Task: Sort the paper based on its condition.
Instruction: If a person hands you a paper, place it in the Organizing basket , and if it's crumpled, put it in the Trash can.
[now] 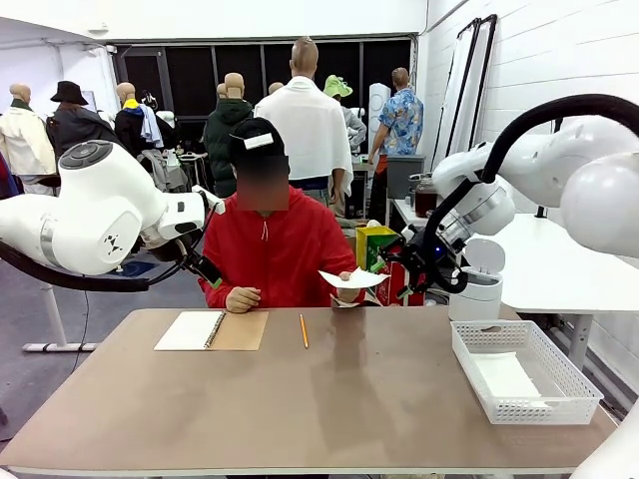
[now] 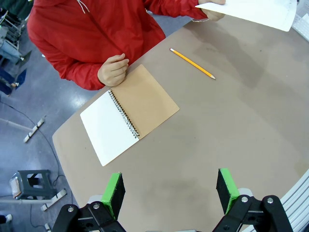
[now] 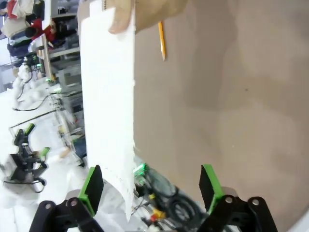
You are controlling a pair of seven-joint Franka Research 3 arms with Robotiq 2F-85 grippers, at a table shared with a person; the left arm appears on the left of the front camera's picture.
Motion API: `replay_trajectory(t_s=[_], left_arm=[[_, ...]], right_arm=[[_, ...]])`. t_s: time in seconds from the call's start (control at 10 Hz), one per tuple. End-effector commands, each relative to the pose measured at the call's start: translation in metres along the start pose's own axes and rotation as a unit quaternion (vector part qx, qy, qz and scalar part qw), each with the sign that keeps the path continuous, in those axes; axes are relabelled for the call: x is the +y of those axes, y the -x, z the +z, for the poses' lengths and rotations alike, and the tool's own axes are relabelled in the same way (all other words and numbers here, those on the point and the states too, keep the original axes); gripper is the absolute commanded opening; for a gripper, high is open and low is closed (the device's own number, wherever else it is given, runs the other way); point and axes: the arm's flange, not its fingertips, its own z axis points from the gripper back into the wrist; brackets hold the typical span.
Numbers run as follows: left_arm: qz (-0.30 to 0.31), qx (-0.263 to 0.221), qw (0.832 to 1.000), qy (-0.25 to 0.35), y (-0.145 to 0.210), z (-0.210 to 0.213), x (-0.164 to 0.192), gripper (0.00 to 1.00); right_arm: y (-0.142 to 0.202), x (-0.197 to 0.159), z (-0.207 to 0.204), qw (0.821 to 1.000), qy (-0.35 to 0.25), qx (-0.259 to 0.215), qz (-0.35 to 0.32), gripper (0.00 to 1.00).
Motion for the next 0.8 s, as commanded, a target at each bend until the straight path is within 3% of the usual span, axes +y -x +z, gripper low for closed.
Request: replay_trajectory(t_s=[0.0, 0.6, 0.7], left_arm=[[0.000, 0.000, 1.000, 0.000, 0.000, 0.000, 0.000, 1.00], [0.000, 0.000, 1.000, 0.000, 0.000, 0.000, 0.000, 1.00], [0.000, 0.000, 1.000, 0.000, 0.000, 0.000, 0.000, 1.00]], right_arm=[[-0.028, 0.001, 0.003, 0.996, -0.056, 0.034, -0.054, 1.00], [-0.062, -0.007, -0.016, 0.978, -0.125, 0.108, -0.128, 1.00], [-0.063, -0.009, -0.018, 0.977, -0.115, 0.110, -0.140, 0.82]])
